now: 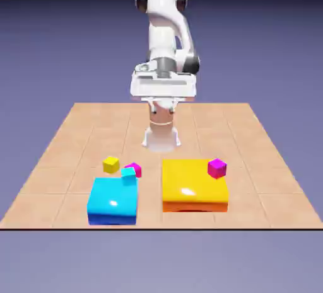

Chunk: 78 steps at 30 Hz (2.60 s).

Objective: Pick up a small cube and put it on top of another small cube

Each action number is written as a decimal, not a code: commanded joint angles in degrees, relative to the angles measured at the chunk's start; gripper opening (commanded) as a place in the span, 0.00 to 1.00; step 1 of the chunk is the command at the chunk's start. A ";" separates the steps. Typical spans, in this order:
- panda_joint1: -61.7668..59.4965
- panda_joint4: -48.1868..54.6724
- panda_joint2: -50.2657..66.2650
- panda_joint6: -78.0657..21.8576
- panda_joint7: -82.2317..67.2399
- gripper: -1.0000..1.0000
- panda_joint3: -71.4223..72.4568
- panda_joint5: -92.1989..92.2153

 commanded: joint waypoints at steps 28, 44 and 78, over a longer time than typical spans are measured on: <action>15.21 -5.63 -2.48 -8.18 -69.77 0.50 -52.15 15.65; 23.90 -8.85 -3.89 -12.85 -109.64 0.50 -81.94 24.60; 30.34 -11.05 -5.15 -15.84 -137.69 0.00 -103.14 30.88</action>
